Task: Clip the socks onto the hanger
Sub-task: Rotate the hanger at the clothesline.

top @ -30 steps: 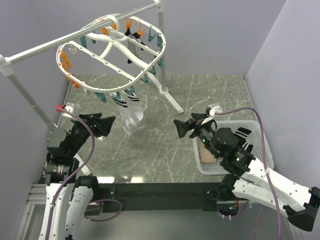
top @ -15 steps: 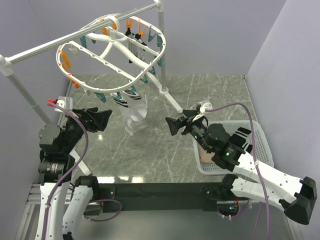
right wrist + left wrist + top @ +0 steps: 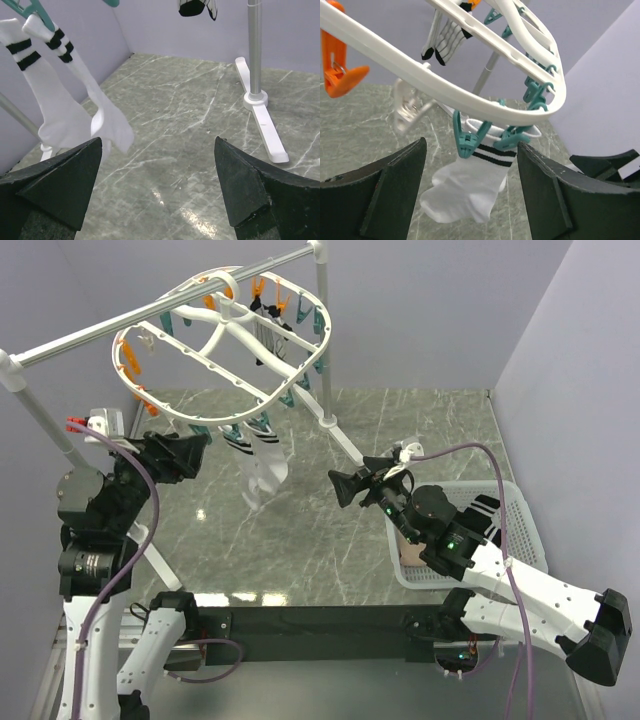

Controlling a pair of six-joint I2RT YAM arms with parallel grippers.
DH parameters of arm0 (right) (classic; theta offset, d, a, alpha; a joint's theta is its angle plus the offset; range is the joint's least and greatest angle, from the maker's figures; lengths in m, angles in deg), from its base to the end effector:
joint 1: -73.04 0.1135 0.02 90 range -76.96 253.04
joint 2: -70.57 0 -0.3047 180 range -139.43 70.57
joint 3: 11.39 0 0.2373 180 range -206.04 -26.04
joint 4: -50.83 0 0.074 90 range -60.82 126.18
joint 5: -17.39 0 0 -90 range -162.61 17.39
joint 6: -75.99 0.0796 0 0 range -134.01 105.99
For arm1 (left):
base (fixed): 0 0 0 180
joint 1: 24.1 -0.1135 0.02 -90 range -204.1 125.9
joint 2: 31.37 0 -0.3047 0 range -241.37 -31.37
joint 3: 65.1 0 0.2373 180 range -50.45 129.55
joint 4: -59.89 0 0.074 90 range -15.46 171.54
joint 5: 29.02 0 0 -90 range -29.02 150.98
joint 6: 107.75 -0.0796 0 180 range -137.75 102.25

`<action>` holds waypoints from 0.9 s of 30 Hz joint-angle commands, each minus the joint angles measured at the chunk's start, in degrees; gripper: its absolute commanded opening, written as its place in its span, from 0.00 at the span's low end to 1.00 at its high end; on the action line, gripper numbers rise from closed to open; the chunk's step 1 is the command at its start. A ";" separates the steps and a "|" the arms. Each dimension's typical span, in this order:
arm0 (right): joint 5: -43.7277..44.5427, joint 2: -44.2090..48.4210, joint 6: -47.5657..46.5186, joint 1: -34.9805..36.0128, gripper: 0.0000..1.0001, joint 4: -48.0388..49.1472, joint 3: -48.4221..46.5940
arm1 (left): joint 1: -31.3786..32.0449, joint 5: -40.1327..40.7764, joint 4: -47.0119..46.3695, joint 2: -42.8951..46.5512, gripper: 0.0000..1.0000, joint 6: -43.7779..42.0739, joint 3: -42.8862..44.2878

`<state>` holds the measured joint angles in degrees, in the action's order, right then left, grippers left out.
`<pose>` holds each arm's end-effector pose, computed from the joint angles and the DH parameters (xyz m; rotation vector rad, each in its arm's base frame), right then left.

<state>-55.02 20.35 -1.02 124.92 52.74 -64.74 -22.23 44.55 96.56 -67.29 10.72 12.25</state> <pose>0.1494 0.1514 0.3738 -0.2610 1.5027 0.6845 0.1002 -0.0258 0.4618 -0.1165 1.5199 -0.6381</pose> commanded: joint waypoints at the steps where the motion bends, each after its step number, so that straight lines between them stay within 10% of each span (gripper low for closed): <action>1: 1.66 0.65 0.98 0.24 0.99 2.87 -2.78 | 0.06 2.80 2.32 -0.99 0.78 0.62 4.87; 27: 6.14 -1.64 0.46 0.33 0.99 -1.88 -10.60 | 0.06 -1.76 -7.77 -4.50 0.75 0.97 4.46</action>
<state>-50.91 19.17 0.01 124.92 50.36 -71.41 -22.23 46.50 93.66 -70.94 11.88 17.25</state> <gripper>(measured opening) 0.991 0.753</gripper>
